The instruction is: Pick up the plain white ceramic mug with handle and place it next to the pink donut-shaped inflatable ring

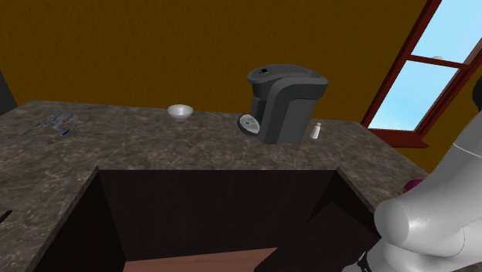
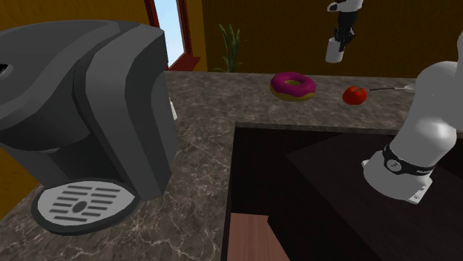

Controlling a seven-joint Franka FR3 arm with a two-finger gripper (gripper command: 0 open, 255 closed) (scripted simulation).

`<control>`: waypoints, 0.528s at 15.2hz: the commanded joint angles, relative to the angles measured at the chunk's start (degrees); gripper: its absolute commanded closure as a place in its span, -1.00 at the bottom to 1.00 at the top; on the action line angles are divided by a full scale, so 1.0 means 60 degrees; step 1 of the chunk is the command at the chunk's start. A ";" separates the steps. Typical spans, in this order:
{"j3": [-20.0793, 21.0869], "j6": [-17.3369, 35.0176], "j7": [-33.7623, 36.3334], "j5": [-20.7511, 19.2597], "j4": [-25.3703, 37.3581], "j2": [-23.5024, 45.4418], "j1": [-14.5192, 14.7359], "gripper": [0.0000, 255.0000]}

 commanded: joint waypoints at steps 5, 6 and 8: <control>0.0812 0.0407 -0.1598 0.1717 0.0474 0.1582 -0.1727 1.00; 0.0869 0.0518 -0.1633 0.1788 0.0402 0.1649 -0.1780 1.00; 0.0991 0.0736 -0.1706 0.1936 0.0265 0.1786 -0.1891 1.00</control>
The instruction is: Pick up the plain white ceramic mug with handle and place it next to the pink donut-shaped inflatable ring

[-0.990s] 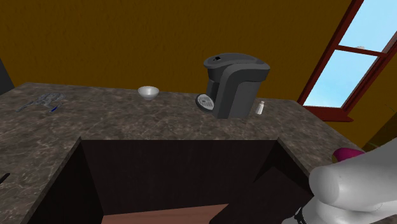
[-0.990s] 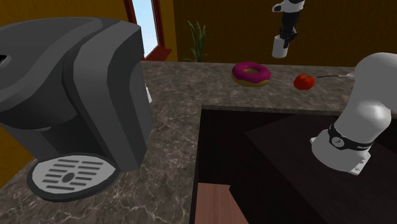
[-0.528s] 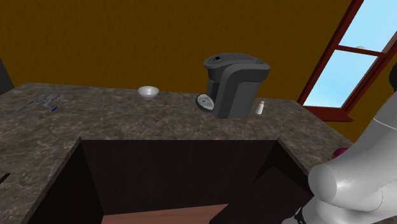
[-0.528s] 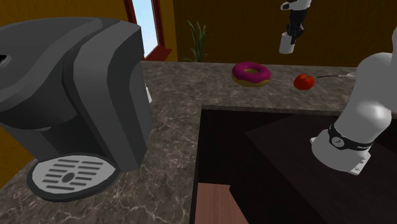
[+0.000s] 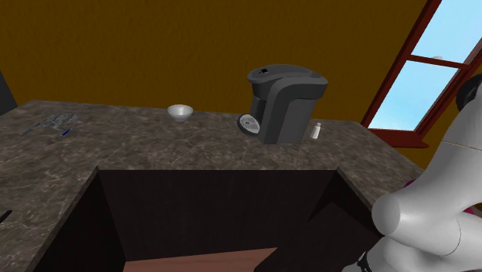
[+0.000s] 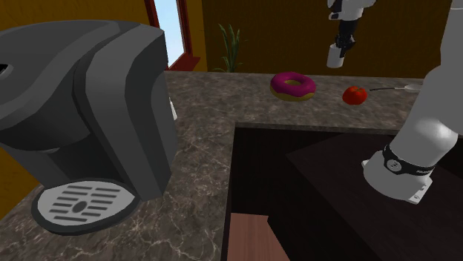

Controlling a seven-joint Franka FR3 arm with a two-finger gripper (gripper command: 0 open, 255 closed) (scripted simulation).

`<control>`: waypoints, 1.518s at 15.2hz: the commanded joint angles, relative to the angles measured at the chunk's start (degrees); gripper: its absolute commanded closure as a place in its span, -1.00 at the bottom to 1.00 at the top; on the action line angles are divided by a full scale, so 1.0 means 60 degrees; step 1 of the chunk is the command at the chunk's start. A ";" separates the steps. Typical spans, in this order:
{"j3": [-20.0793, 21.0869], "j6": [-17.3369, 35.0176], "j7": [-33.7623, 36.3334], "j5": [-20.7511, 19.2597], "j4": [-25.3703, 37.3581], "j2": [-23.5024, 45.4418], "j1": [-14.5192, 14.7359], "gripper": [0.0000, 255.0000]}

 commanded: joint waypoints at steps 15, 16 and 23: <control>0.1199 0.1624 -0.0655 0.1321 -0.0785 0.1217 -0.1028 1.00; 0.1287 0.1720 -0.0699 0.1409 -0.0816 0.1299 -0.1100 1.00; 0.1928 0.2371 -0.1008 0.2027 -0.0976 0.1884 -0.1612 1.00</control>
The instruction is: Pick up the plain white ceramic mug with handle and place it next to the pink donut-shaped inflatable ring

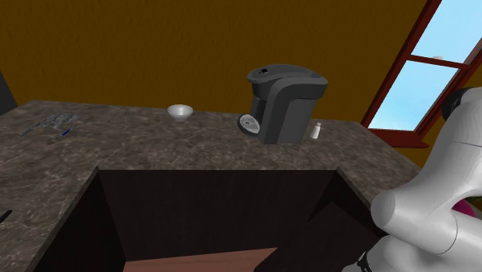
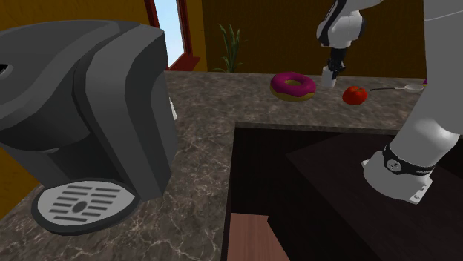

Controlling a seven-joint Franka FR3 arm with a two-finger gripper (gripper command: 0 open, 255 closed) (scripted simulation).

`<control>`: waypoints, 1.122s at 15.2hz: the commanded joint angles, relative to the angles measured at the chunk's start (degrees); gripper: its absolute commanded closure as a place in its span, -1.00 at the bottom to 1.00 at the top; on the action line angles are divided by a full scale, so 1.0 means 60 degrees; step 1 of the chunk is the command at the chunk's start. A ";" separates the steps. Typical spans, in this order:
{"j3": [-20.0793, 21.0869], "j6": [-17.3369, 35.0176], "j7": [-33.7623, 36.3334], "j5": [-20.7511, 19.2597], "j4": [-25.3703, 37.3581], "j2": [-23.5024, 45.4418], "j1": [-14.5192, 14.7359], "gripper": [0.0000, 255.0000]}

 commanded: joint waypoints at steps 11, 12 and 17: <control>0.0228 0.0215 -0.0098 0.0214 -0.0032 0.0205 -0.0174 -1.00; 0.0228 0.0215 -0.0098 0.0214 -0.0031 0.0206 -0.0175 -1.00; -0.0264 -0.0226 0.0202 -0.0249 0.0007 -0.0245 0.0299 -1.00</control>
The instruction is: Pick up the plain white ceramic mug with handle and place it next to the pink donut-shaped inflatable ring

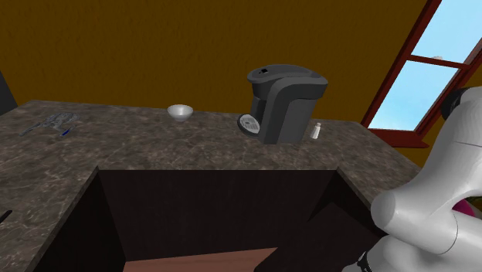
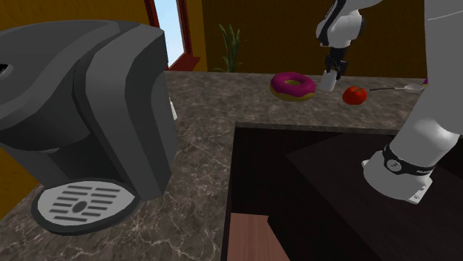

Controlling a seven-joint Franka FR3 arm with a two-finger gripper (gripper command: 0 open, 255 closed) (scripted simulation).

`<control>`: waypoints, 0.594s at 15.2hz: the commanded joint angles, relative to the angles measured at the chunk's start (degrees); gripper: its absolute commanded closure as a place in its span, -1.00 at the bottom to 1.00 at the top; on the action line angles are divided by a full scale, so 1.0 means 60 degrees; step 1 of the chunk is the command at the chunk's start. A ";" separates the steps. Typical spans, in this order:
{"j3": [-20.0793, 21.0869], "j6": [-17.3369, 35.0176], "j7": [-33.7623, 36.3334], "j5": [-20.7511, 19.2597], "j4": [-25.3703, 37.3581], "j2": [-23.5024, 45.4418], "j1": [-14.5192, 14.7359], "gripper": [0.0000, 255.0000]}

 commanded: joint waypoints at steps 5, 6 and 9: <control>-0.0638 -0.0599 0.0377 -0.0615 0.0099 -0.0585 0.0600 -1.00; -0.0637 -0.0599 0.0376 -0.0615 0.0099 -0.0585 0.0600 -1.00; -0.0637 -0.0600 0.0376 -0.0615 0.0100 -0.0585 0.0600 -1.00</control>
